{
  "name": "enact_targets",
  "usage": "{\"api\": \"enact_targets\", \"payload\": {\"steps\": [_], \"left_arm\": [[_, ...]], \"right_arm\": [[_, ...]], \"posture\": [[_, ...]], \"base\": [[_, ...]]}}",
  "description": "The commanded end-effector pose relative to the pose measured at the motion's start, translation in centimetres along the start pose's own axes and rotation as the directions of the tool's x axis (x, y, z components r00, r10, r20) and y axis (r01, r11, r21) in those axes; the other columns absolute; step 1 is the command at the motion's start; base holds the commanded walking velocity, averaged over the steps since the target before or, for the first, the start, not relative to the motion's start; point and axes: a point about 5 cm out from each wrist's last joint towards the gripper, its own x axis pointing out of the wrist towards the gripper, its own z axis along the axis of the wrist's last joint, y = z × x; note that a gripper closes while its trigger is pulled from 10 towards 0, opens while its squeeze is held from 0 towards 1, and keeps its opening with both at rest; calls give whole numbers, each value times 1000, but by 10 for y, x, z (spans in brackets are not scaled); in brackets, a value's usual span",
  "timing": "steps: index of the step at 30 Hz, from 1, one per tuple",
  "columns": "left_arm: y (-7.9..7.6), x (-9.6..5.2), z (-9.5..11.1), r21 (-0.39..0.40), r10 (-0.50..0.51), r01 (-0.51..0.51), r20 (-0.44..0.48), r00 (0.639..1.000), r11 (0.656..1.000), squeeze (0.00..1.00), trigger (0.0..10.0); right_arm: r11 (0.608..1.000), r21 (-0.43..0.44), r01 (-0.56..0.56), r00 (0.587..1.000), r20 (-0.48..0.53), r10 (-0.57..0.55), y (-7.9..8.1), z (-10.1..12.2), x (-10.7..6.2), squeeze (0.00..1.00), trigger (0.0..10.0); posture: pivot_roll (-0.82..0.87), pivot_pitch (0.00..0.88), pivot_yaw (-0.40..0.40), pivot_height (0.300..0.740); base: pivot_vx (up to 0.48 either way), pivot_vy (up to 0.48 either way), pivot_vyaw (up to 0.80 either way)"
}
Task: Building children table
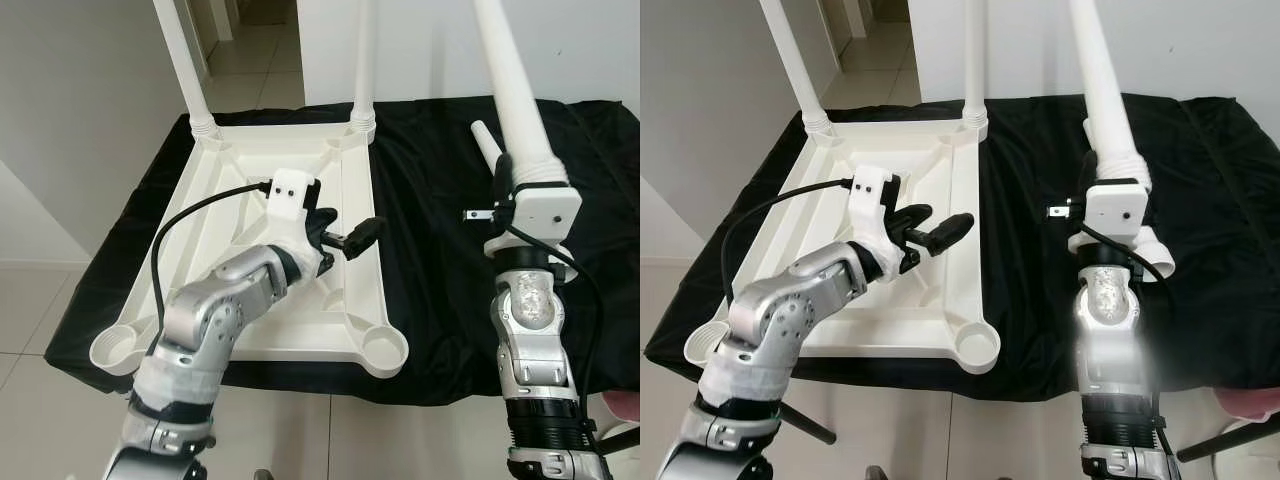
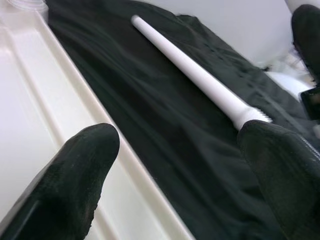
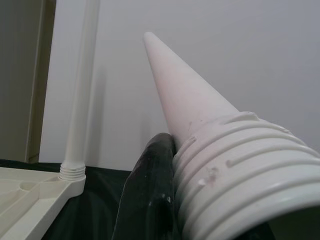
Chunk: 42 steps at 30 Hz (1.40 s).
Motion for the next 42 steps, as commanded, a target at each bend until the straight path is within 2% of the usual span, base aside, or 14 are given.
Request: {"api": "enact_targets", "payload": {"steps": [1,2,3,5,8,9,12,15,16,17,28,37,40,42], "left_arm": [[-7,-3,0,-23,-211,211,-11,977,977,0,10000],[-8,-3,5,-66,-235,234,-11,972,970,0,10000],[-8,-3,5,-66,-235,234,-11,972,970,0,10000],[-5,-3,25,-165,-276,281,52,960,946,0,10000],[-2,-3,34,-199,-285,298,89,954,934,0,10000],[3,-3,41,-235,-283,301,108,953,924,0,10000],[19,-3,52,-282,-233,260,126,964,923,0,10000],[22,-2,55,-307,-221,250,129,967,918,0,10000],[23,-2,55,-332,-213,247,138,967,910,0,10000],[26,-2,59,-388,-207,255,160,965,886,0,10000],[30,-3,72,-481,-229,311,223,948,820,0,10000],[31,0,72,-490,-220,298,211,952,820,0,10000],[39,4,71,-496,-170,234,171,970,836,0,10000],[39,4,71,-496,-170,234,171,970,836,0,10000]], "right_arm": [[1000,0,-11,998,56,11,3,9,1,0,10000],[1000,-3,-21,996,85,21,5,15,2,0,10000],[1000,-3,-21,996,85,21,5,15,2,0,10000],[999,-9,-51,987,155,52,11,28,4,0,10000],[997,-20,-71,981,182,74,14,34,4,0,10000],[994,-29,-105,972,209,108,21,39,2,0,10000],[967,-55,-249,936,244,255,47,45,-18,0,10000],[960,-48,-276,931,234,279,53,43,-26,0,10000],[953,-50,-300,926,226,303,56,42,-30,0,10000],[935,-40,-353,913,203,353,62,38,-40,0,10000],[901,-15,-433,889,160,430,72,33,-58,0,10000],[871,-21,-492,859,151,489,80,30,-70,0,10000],[841,-34,-540,828,156,539,85,31,-82,0,10000],[841,-34,-540,828,156,539,85,31,-82,0,10000]], "posture": [[-66,40,65,740],[-68,38,66,740],[-68,38,66,740],[-74,40,75,740],[-74,40,75,740],[-74,44,80,740],[-78,49,86,740],[-78,50,86,740],[-79,53,86,740],[-81,62,88,740],[-80,55,84,740],[-81,46,91,740],[-84,46,96,740],[-84,46,96,740]], "base": [[0,0,0],[0,0,0],[0,0,0],[0,0,0],[0,0,0],[0,0,0],[0,0,0],[0,0,0],[0,0,0],[0,0,0],[0,0,0],[0,0,0],[0,0,0],[0,0,0]]}}
